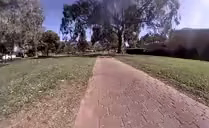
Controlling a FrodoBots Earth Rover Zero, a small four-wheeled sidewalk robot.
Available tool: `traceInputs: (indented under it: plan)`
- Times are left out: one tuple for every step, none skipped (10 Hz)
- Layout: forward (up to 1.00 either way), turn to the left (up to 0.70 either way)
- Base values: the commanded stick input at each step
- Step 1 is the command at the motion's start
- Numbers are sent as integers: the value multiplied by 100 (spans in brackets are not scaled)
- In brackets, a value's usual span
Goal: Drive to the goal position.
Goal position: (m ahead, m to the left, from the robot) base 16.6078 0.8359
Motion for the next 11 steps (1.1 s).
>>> traceInputs:
  plan:
    - [70, 0]
    - [70, 0]
    - [70, 0]
    - [70, 0]
    - [70, 0]
    - [70, 0]
    - [70, 0]
    - [70, 0]
    - [70, 0]
    - [70, -1]
    - [70, -3]
